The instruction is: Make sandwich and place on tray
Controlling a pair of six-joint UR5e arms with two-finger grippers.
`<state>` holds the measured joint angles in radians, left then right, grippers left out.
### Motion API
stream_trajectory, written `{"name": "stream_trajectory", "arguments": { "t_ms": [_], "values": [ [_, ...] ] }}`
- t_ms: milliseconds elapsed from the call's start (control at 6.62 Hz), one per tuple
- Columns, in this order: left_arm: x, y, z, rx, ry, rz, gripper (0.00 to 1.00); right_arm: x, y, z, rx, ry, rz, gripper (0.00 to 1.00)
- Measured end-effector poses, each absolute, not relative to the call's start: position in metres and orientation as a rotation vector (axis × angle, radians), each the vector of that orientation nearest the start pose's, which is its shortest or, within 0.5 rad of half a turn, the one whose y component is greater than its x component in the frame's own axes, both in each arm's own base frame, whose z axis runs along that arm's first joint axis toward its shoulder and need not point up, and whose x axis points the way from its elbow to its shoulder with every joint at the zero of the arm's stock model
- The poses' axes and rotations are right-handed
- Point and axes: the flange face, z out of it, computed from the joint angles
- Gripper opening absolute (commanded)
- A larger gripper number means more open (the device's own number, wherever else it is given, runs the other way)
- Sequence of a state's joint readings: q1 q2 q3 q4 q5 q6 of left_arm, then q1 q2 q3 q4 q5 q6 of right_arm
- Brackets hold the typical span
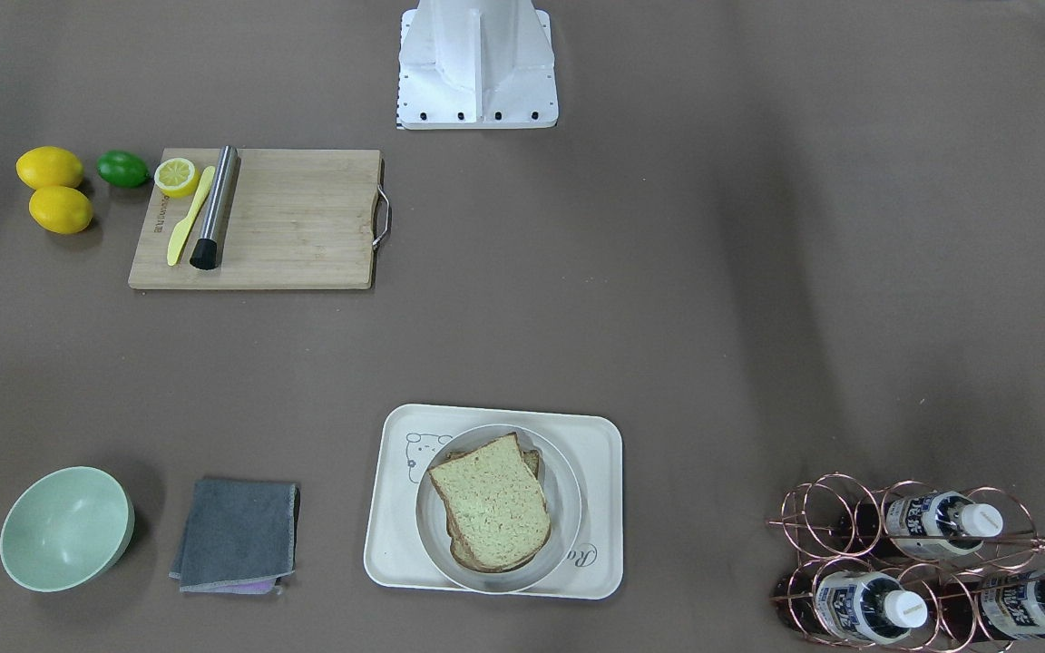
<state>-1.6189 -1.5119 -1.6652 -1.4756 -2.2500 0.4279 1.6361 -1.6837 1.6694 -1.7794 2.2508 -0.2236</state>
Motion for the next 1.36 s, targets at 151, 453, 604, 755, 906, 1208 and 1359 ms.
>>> {"name": "stream_trajectory", "arguments": {
  "t_ms": [151,453,604,755,906,1208,1359],
  "values": [
    [-0.091,-0.466,0.649,0.104,0.677,0.316,0.99,0.098,-0.419,0.687,-0.114,-0.701,-0.072,1.00],
    [-0.088,-0.480,0.646,0.095,0.679,0.283,0.99,0.098,-0.420,0.686,-0.112,-0.700,-0.071,1.00],
    [-0.088,-0.482,0.647,0.096,0.679,0.280,0.99,0.098,-0.421,0.686,-0.111,-0.699,-0.073,1.00],
    [-0.088,-0.483,0.647,0.101,0.678,0.281,0.99,0.098,-0.421,0.686,-0.111,-0.699,-0.073,1.00],
    [-0.087,-0.483,0.646,0.103,0.678,0.284,0.99,0.098,-0.420,0.686,-0.112,-0.699,-0.073,1.00],
    [-0.079,-0.484,0.647,0.097,0.679,0.299,0.99,0.098,-0.418,0.687,-0.113,-0.697,-0.075,1.00],
    [-0.076,-0.485,0.647,0.094,0.679,0.304,0.99,0.098,-0.418,0.687,-0.113,-0.697,-0.075,1.00]
  ]
}}
